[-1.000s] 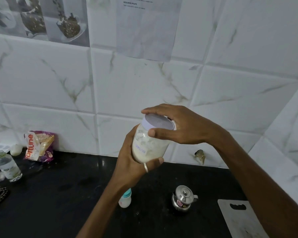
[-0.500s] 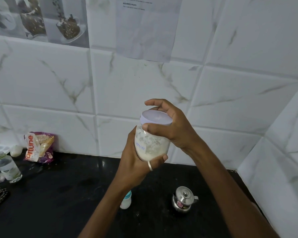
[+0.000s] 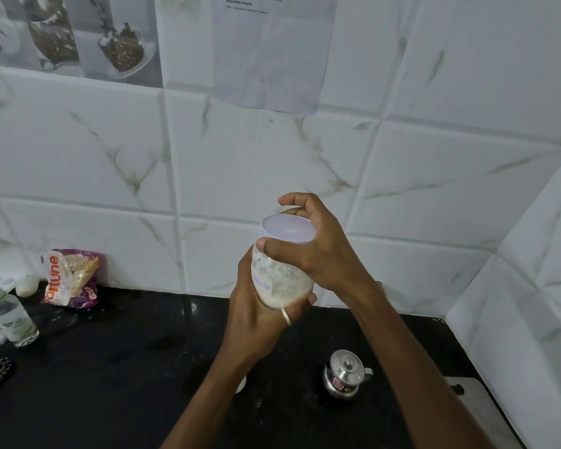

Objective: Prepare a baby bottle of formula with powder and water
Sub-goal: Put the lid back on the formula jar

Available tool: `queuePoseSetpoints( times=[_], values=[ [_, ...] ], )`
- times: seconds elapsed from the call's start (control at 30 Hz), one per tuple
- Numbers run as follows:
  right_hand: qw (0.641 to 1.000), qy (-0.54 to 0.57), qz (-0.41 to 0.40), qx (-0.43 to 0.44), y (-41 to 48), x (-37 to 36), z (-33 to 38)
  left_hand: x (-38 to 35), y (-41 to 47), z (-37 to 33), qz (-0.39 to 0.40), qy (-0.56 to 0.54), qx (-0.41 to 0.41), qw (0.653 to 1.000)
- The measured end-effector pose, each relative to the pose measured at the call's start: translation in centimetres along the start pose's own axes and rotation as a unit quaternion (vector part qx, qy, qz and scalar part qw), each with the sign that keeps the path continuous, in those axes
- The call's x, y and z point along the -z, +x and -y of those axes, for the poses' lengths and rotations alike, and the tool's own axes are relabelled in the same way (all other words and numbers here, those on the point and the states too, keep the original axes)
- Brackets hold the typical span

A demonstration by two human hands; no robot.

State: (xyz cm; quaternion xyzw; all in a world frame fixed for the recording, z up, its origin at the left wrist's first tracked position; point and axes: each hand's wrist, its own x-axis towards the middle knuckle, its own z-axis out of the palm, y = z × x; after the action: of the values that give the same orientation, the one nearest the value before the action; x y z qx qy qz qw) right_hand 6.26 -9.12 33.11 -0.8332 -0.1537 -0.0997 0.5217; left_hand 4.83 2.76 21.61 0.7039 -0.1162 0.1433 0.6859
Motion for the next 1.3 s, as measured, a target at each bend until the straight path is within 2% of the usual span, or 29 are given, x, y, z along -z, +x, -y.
queuePoseSetpoints(
  times=[0.23,0.4,0.53,0.7,0.9,1.3],
  values=[
    [1.000,0.005,0.027,-0.001,0.2,0.8,-0.1,0.2,-0.4,-1.7,-0.018,-0.012,-0.034,0.999],
    [0.993,0.099,-0.011,-0.058,-2.7,0.7,-2.5,0.0,-0.5,-1.9,-0.047,-0.023,-0.027,0.998],
    [0.991,0.106,-0.004,-0.082,-4.8,-0.5,-5.0,-1.0,-1.0,-1.2,-0.035,-0.012,-0.023,0.999],
    [0.987,0.118,-0.016,-0.105,-5.8,0.6,-7.5,-1.6,-1.9,0.2,0.035,-0.021,0.006,0.999],
    [0.987,0.107,0.003,-0.121,-6.9,1.9,-11.6,-0.4,-1.9,2.7,0.116,0.041,0.069,0.990],
    [0.970,0.071,0.065,-0.223,-10.6,-4.2,-24.5,-1.6,-6.4,14.9,0.120,0.178,0.181,0.960]
  ],
)
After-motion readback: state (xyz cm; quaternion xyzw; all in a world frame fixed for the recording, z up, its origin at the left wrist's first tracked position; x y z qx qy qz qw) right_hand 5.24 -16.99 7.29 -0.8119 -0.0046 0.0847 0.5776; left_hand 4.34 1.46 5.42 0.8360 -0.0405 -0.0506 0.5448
